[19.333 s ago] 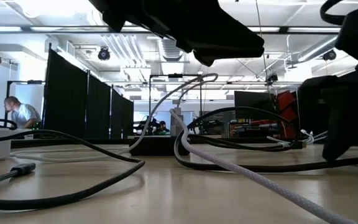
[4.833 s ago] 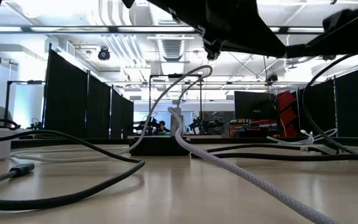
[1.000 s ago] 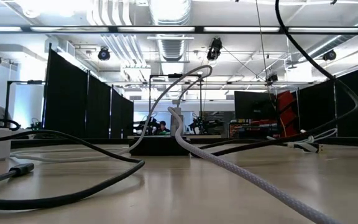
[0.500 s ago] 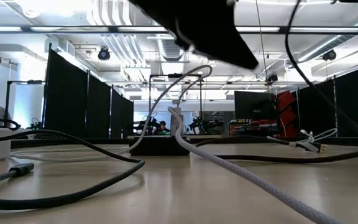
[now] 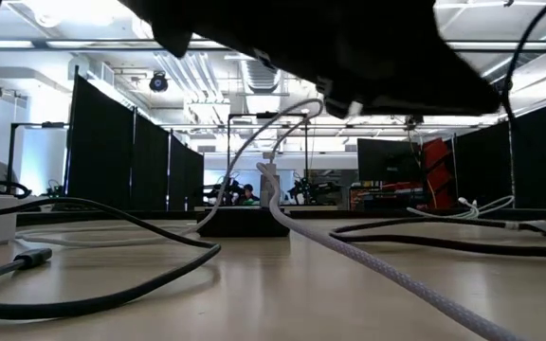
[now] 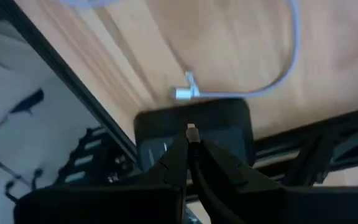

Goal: Insert USB
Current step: Insert the black charger cable into the bottom black outlet extension

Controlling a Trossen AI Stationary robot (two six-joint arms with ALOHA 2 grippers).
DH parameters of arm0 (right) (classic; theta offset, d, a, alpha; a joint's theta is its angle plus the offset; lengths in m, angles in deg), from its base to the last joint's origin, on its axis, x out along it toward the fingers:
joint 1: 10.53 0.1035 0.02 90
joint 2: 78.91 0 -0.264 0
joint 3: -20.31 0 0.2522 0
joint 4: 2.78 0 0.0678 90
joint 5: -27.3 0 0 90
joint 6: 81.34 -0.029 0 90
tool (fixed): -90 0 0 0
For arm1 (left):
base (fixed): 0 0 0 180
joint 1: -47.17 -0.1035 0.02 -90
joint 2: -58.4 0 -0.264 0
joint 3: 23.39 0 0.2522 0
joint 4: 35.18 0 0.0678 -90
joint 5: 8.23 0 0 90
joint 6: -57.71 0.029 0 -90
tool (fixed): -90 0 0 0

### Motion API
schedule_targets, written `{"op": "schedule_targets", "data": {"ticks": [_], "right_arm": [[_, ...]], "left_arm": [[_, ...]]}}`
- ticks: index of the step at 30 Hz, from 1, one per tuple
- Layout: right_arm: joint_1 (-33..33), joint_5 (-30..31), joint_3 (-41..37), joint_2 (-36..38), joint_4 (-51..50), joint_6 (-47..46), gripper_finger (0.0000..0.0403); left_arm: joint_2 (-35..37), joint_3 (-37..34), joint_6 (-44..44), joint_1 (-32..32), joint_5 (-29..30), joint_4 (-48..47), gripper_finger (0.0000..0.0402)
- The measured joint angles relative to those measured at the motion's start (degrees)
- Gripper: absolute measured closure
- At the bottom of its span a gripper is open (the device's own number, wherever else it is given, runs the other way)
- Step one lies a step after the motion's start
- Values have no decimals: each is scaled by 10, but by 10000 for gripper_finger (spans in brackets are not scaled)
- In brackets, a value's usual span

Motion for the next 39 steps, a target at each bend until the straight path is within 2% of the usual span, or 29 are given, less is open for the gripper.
{"op": "schedule_targets", "data": {"ticks": [6, 10, 16, 23, 28, 33, 39], "right_arm": [[63, -7, 0, -19, 41, -52, 386], [102, -10, 0, -25, 41, -92, 386], [126, -11, -1, -27, 42, -110, 386], [125, -11, -19, -27, 42, -77, 386], [125, -40, -45, -27, 52, -62, 386], [125, -40, -60, -27, 91, -51, 386], [122, -44, -75, -26, 99, -47, 386]], "left_arm": [[-28, 24, 1, 1, -23, 22, 343], [-51, 70, 2, 1, -79, 14, 357], [-120, 210, 12, 1, -100, -87, 384], [-214, 404, 38, -9, -107, -224, 400], [-278, 498, 32, -28, -167, -256, 401], [-316, 548, 19, -41, -194, -254, 401], [-323, 550, 15, -49, -197, -260, 401]]}}
